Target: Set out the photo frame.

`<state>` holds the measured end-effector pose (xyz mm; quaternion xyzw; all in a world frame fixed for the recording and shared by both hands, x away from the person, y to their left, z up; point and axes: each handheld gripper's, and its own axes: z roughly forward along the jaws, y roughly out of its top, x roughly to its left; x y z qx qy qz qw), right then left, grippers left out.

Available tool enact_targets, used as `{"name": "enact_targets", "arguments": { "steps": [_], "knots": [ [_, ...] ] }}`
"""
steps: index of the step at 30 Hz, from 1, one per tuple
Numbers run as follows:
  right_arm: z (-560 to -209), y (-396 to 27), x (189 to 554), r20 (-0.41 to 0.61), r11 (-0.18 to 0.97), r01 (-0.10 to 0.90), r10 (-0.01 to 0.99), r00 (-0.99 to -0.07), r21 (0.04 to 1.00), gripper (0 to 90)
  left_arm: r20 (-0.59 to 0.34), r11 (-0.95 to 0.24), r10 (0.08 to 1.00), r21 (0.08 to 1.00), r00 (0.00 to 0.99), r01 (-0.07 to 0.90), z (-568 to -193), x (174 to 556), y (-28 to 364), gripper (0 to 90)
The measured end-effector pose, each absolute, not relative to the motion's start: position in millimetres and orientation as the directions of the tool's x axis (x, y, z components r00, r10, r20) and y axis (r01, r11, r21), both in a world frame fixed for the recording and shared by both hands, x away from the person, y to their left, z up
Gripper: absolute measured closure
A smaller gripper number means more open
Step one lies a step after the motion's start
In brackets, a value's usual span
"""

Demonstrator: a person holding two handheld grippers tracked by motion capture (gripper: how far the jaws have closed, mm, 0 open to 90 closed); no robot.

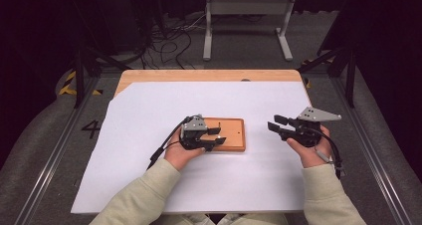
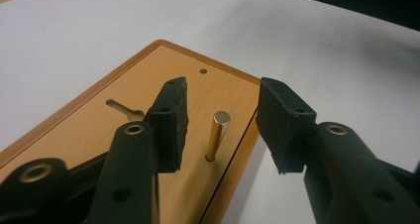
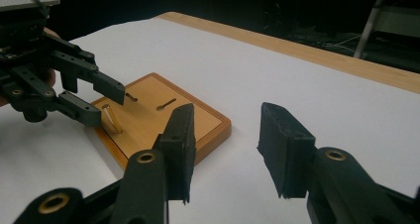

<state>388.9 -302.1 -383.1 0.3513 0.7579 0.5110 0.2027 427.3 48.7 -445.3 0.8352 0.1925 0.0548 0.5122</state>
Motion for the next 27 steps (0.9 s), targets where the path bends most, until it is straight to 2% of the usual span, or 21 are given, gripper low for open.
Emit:
{"name": "enact_targets", "arguments": {
  "steps": [3,6,10,13,15,21,27],
  "knots": [
    [-384.2,-302.6,388.7,0.057,0.229,0.33,0.74,-0.67,0.916,59.0,-0.101,-0.412,0.377,0.872,0.921,0.265,-447.8,428.3,47.6,60.4],
    [-385.2,-303.0,388.2,0.063,0.227,0.335,0.739,-0.671,0.914,59.2,-0.093,-0.428,0.369,0.866,0.925,0.258,-450.5,429.6,46.3,68.3],
    [-385.7,-302.6,387.9,0.062,0.229,0.336,0.738,-0.671,0.913,59.2,-0.09,-0.459,0.359,0.85,0.929,0.26,-456.2,431.8,44.6,69.0],
    [-386.2,-301.6,388.4,0.059,0.234,0.335,0.736,-0.675,0.913,59.2,-0.064,-0.474,0.359,0.847,0.931,0.241,-457.1,432.7,44.0,73.3],
    [-386.5,-300.9,388.6,0.063,0.233,0.337,0.733,-0.677,0.912,59.1,-0.073,-0.476,0.351,0.845,0.934,0.245,-457.4,432.5,43.2,83.0],
    [-389.6,-298.2,390.2,0.075,0.233,0.346,0.724,-0.685,0.909,59.2,-0.1,-0.474,0.367,0.836,0.925,0.278,-456.7,432.9,43.2,83.7],
    [-390.0,-293.8,390.2,0.073,0.243,0.345,0.715,-0.696,0.907,59.5,-0.058,-0.482,0.374,0.84,0.925,0.248,-457.6,429.4,41.9,84.0]
  ]
}}
